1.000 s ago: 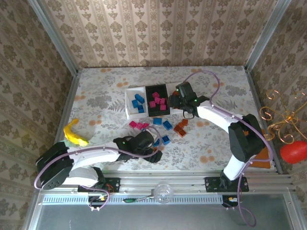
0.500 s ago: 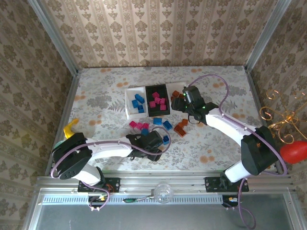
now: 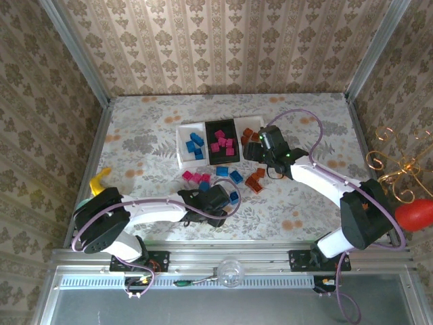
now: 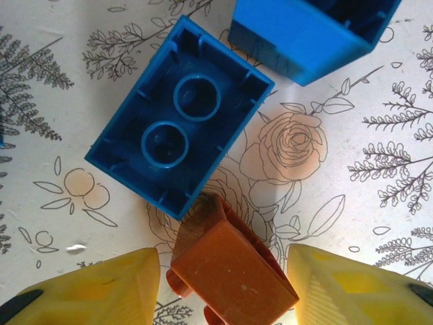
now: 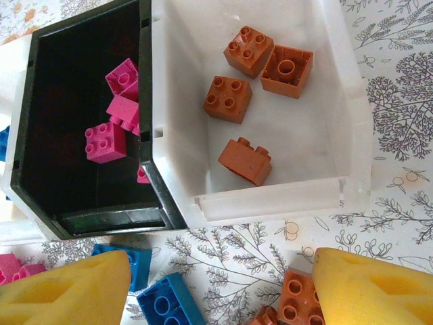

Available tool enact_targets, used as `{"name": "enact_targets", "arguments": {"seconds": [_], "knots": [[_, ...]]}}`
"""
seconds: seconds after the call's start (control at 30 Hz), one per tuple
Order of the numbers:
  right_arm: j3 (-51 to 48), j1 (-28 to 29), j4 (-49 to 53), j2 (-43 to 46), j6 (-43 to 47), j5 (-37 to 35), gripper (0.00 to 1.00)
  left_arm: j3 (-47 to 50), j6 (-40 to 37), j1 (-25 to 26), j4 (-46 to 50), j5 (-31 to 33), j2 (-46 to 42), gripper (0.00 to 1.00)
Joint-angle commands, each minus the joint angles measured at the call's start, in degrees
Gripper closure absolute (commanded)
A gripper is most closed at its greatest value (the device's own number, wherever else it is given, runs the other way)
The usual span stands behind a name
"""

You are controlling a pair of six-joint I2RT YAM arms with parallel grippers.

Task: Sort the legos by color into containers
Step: Pick up the lego from the middle-left of the table, then place the lego in the container.

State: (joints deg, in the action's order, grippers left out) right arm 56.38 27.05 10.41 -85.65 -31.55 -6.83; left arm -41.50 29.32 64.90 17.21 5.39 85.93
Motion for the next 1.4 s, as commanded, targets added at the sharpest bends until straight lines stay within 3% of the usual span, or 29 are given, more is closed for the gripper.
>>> {"name": "enact_targets", "arguments": {"seconds": [0.0, 0.1, 0.2, 0.37, 0.47, 0.67, 0.87, 1.03, 1.37], "knots": [[-0.8, 0.2, -0.7, 1.5, -0.5, 0.9, 0.27, -1.3, -1.4, 0.4, -0.1, 1.7, 1.4, 0.45], [-1.0, 0.2, -0.5, 1.4, -0.4, 0.8, 0.27, -1.7, -2.2, 0.3, -0.9, 2.1, 2.2, 0.46], [-1.1, 0.2, -0.3, 1.4, -0.3, 0.5, 0.27, -2.0, -2.8, 0.2, -1.3, 1.7, 2.5, 0.58], [-1.5, 0.2, -0.4, 1.8, -0.3, 0.3, 0.27, -1.3, -2.3, 0.2, -0.6, 1.9, 0.8, 0.61], [-1.8, 0.2, -0.4, 2.0, -0.3, 0.1, 0.27, -0.5, -1.4, 0.3, 0.2, 2.1, -1.9, 0.66], [-3.6, 0.2, -0.6, 4.0, -0.9, -0.4, 0.27, -0.8, -0.4, 0.0, 3.4, 2.9, -10.2, 0.67], [-7.8, 0.2, -1.1, 8.8, -2.6, -1.2, 0.27, -6.1, -4.2, -8.3, 1.0, -2.0, -12.3, 0.66], [-11.5, 0.2, -0.5, 11.5, -3.1, -2.4, 0.27, -17.9, -7.9, -17.0, -5.9, -10.5, -3.3, 0.66], [-15.7, 0.5, 0.0, 13.8, -3.8, -1.9, 0.27, -51.4, -10.5, -22.8, -2.0, -18.5, 25.1, 0.67]]}}
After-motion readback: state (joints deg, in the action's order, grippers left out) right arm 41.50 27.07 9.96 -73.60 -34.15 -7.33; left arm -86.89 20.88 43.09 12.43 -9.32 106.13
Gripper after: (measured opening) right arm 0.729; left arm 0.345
